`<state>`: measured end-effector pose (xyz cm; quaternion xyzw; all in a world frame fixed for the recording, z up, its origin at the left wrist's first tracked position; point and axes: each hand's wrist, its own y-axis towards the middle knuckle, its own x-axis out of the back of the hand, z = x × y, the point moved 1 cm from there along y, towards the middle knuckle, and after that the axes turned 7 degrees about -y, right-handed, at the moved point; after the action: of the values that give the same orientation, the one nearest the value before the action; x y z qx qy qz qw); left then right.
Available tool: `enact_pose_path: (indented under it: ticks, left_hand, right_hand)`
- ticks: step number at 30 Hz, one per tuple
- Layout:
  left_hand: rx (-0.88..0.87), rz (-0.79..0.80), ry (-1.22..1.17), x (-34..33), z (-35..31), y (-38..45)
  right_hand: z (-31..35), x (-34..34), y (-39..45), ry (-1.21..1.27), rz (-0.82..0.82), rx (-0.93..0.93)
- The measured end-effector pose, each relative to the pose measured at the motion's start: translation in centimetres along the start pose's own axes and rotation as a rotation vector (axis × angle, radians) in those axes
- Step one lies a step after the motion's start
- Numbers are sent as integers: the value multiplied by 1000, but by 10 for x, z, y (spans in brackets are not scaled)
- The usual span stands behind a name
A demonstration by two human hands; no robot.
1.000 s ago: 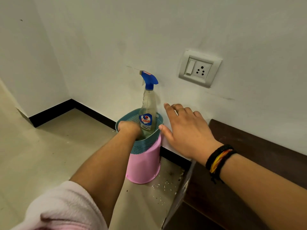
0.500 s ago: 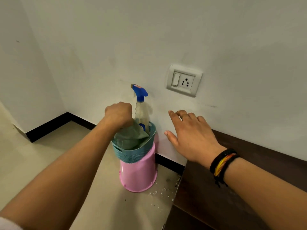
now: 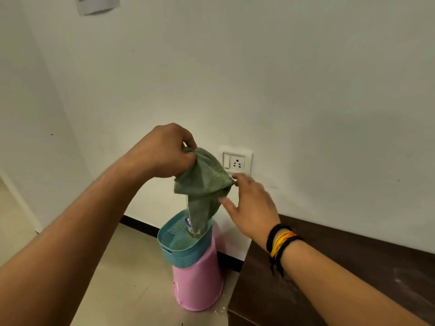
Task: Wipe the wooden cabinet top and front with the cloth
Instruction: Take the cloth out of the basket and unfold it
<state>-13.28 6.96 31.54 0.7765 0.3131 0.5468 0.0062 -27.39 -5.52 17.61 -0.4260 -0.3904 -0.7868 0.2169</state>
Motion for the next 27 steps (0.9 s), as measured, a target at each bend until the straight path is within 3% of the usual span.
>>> enact_pose_path:
  ticks: [3,7,9,13,14,16,18,21,23,25,27]
  left_hand:
    - [2,-29,-105,1,-10,-26]
    - [20,23,-310,-12,-16,-65]
    - [17,90,-337,-20,-21,-83]
    - [23,-224,-396,-43,-13,-81]
    - [-1,-176,-496,-52,-16,-75]
    - [-30,73,-802,-74,-30,-65]
    - [-63,232,-922,-89,-52,-53]
    - [-136,239,-756,-92,-84,-31]
    - [-164,336,-696,-87,-98,-18]
    - [-228,426,-618,-83,-116,-8]
    - [-315,394,-446,-81,-133,2]
  right_hand:
    - [-8,27,5,50,-174,9]
    - [-18,53,3,267,-83,-2]
    - [-24,67,1,291,-119,13]
    - [-30,98,-6,423,-153,84]
    - [-32,104,-8,471,-156,84]
    - [-36,116,-12,510,-166,95]
    - [-43,125,-16,506,-180,102]
    - [-61,137,-21,514,-183,74]
    - [-72,145,-25,512,-161,72]
    - [-83,154,-29,632,-120,42]
    - [-91,163,-36,840,-78,-34]
